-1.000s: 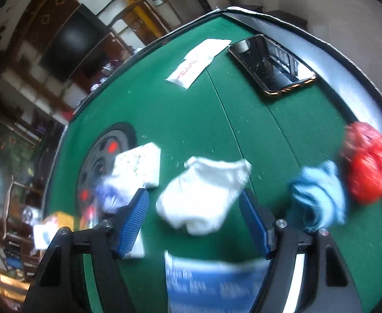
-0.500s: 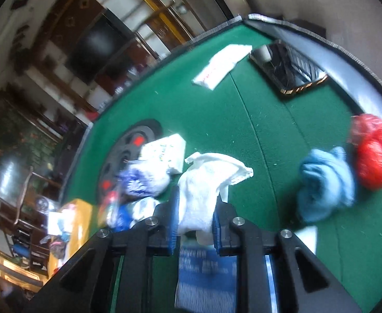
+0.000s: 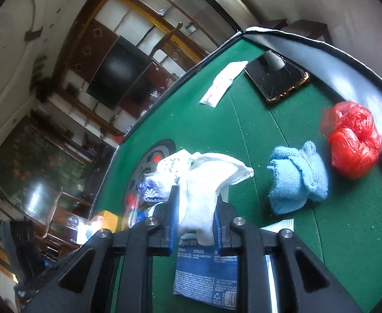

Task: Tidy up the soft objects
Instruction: 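Lower the right tool onto the white cloth and close it, then grasp the small blue-and-white tissue pack with the left tool while the right tool holds the white cloth, then carry the tissue pack and white cloth over the tray with both tools, then open both tools to drop the pack and cloth into the tray, then move both tools back to the table and grasp the light blue knit cloth with the right tool, then grasp the blue printed bag with the left tool while the right tool holds the knit cloth, then carry the blue bag and knit cloth over the tray with both tools, then open both tools to release the bag and knit cloth into the tray, then grasp the blue-and-white Vinda tissue pack with the right tool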

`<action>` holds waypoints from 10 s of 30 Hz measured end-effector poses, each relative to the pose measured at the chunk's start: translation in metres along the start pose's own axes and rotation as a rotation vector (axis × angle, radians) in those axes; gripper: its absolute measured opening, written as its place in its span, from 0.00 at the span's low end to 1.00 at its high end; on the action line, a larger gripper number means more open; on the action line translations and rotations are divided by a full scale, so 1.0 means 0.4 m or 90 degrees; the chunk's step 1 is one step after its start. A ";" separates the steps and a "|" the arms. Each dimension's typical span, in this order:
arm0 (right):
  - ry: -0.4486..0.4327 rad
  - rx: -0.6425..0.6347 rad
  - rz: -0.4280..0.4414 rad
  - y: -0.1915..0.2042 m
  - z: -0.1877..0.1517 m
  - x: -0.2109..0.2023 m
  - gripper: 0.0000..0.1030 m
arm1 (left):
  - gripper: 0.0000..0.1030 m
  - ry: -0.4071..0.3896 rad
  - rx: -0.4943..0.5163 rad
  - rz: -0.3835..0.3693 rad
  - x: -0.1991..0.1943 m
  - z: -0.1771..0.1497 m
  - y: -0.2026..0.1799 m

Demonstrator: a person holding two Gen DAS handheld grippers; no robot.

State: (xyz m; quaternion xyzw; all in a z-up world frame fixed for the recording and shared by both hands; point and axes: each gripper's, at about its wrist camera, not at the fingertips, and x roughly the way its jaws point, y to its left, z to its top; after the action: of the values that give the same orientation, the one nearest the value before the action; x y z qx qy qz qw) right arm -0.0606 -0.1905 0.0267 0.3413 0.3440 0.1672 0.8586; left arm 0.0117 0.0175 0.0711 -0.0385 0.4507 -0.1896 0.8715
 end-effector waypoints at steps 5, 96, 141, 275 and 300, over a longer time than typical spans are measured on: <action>0.002 -0.005 0.010 0.007 0.000 0.003 0.20 | 0.58 0.043 0.173 0.026 0.131 0.047 -0.074; 0.362 -0.383 0.044 0.733 -0.440 0.529 0.31 | 0.55 -0.089 -0.295 0.130 -0.305 -0.242 0.608; 0.138 -0.109 -0.199 0.023 -0.085 0.018 0.54 | 0.69 -0.029 -0.141 -0.076 -0.209 -0.290 0.097; 0.193 -0.383 -0.088 0.564 -0.294 0.287 0.53 | 0.75 -0.196 -0.431 -0.021 -0.380 -0.397 0.530; 0.357 -0.222 -0.009 0.425 -0.126 0.388 0.54 | 0.75 -0.177 -0.220 -0.103 -0.334 -0.290 0.291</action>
State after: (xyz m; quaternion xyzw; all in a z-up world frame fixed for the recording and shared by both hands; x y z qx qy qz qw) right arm 0.0050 0.0351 0.0450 0.1274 0.5352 0.3053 0.7773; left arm -0.1165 0.1859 0.0780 -0.2488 0.3478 -0.1721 0.8874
